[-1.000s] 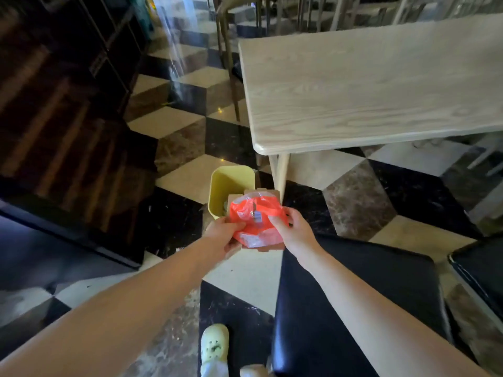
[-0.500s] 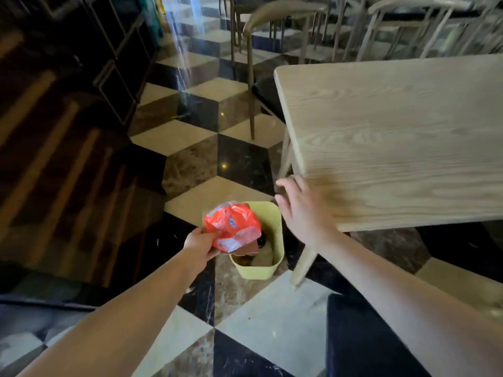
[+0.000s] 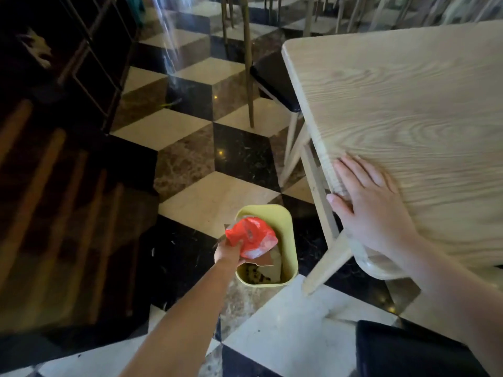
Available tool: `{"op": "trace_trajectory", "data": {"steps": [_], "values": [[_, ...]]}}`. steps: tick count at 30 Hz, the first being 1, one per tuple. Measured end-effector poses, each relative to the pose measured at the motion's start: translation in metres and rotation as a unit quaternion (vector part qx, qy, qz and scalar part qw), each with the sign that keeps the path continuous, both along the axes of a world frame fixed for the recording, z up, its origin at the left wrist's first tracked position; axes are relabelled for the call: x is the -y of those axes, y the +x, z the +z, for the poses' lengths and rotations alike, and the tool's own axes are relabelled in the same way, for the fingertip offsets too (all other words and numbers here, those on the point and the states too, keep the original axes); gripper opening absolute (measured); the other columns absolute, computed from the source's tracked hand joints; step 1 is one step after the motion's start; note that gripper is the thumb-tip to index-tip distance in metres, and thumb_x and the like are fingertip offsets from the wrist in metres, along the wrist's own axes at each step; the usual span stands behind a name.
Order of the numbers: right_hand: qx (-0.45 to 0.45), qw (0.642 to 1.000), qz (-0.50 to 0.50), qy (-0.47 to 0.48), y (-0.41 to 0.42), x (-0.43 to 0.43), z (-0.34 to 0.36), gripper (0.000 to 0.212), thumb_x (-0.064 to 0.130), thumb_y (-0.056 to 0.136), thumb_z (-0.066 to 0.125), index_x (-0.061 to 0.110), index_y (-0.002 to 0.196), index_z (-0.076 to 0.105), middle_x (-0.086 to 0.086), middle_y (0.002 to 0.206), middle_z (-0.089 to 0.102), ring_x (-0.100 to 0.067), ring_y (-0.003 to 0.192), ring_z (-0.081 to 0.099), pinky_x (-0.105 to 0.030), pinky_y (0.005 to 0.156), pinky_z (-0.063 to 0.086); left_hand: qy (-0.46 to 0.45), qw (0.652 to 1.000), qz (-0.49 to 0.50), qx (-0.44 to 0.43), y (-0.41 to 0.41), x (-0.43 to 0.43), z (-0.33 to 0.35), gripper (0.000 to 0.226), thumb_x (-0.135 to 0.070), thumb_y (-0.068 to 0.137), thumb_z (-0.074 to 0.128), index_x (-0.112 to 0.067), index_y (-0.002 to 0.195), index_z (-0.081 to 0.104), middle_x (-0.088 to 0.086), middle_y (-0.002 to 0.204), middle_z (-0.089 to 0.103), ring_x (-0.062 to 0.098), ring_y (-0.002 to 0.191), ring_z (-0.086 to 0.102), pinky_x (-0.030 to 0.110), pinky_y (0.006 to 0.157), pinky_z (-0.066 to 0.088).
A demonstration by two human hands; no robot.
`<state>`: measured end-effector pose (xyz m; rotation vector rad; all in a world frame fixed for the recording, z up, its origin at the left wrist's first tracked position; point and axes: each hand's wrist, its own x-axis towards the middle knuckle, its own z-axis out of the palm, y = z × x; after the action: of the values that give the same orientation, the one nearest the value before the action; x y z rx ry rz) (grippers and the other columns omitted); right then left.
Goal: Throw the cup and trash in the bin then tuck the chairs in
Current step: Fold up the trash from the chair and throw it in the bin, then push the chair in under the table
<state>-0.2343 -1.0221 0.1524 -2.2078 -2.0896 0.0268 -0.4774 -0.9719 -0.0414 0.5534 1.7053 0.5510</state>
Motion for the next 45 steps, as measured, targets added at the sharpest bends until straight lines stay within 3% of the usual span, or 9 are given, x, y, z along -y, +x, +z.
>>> {"op": "trace_trajectory", "data": {"steps": [3,9,14,22,27,38,41,45], "values": [[-0.004,1.0,0.001,0.011,0.0,-0.001,-0.002,0.071,0.053,0.086,0.02,0.021,0.149,0.025,0.007,0.158,0.021,-0.013,0.145,0.013,-0.03,0.114,0.001,-0.013,1.0,-0.008,0.01,0.006,-0.008,-0.021,0.038,-0.021,0.092,0.061,-0.006,0.126,0.054,0.017,0.106,0.065,0.028,0.079,0.067,0.032,0.057,0.06],[-0.019,1.0,-0.004,0.015,0.002,-0.003,-0.002,0.068,0.051,0.087,0.03,0.024,0.149,0.024,0.01,0.157,0.02,-0.013,0.145,0.013,-0.033,0.115,0.004,-0.044,0.997,-0.02,0.052,0.015,-0.01,-0.041,0.04,-0.027,0.095,0.056,-0.015,0.132,0.05,0.011,0.115,0.062,0.028,0.104,0.063,0.038,0.082,0.056],[-0.03,1.0,-0.006,0.008,0.002,-0.002,-0.001,0.062,0.046,0.093,0.039,0.025,0.149,0.024,0.01,0.158,0.019,-0.013,0.145,0.012,-0.037,0.117,0.008,-0.055,0.995,-0.043,0.07,0.011,0.005,-0.04,0.046,-0.026,0.099,0.046,-0.001,0.137,0.042,0.022,0.142,0.046,0.039,0.129,0.047,0.046,0.101,0.045],[-0.04,0.999,-0.001,-0.008,0.001,0.001,0.003,0.063,0.043,0.095,0.04,0.022,0.151,0.019,0.007,0.16,0.014,-0.015,0.146,0.007,-0.038,0.117,0.004,-0.078,0.991,-0.074,0.079,0.003,0.03,-0.011,0.045,-0.032,0.1,0.044,-0.01,0.139,0.042,0.01,0.145,0.045,0.029,0.134,0.044,0.046,0.105,0.043],[-0.06,0.997,-0.008,-0.04,0.0,0.005,0.005,0.063,0.041,0.097,0.038,0.024,0.152,0.012,0.007,0.161,0.005,-0.013,0.147,-0.001,-0.037,0.118,-0.002,-0.075,0.985,-0.154,0.024,0.001,0.057,0.024,0.045,-0.036,0.098,0.046,-0.013,0.137,0.045,0.007,0.139,0.051,0.024,0.125,0.052,0.043,0.097,0.049],[-0.047,0.997,-0.02,-0.061,-0.013,0.153,0.007,0.064,0.044,0.097,0.033,0.02,0.152,0.008,0.0,0.161,0.001,-0.019,0.148,-0.004,-0.04,0.118,-0.002,-0.027,0.918,-0.393,-0.05,0.013,0.166,0.12,0.054,-0.041,0.099,0.042,-0.015,0.145,0.034,0.007,0.148,0.042,0.022,0.129,0.049,0.04,0.099,0.05],[-0.067,0.992,0.002,-0.108,-0.013,0.216,0.011,0.067,0.047,0.097,0.035,0.02,0.152,0.007,0.001,0.161,0.001,-0.021,0.148,0.001,-0.042,0.118,0.004,0.016,0.898,-0.433,-0.083,0.02,0.212,0.152,0.045,-0.035,0.099,0.044,-0.013,0.139,0.043,0.011,0.145,0.046,0.028,0.127,0.051,0.043,0.099,0.049],[-0.11,0.973,0.039,-0.199,-0.004,0.301,0.033,0.069,0.052,0.095,0.039,0.024,0.152,0.011,0.003,0.161,0.006,-0.024,0.146,0.009,-0.043,0.116,0.011,0.046,0.853,-0.508,-0.112,0.032,0.281,0.203,0.039,-0.025,0.102,0.041,-0.018,0.14,0.041,0.006,0.146,0.043,0.028,0.131,0.046,0.044,0.1,0.049]]}}
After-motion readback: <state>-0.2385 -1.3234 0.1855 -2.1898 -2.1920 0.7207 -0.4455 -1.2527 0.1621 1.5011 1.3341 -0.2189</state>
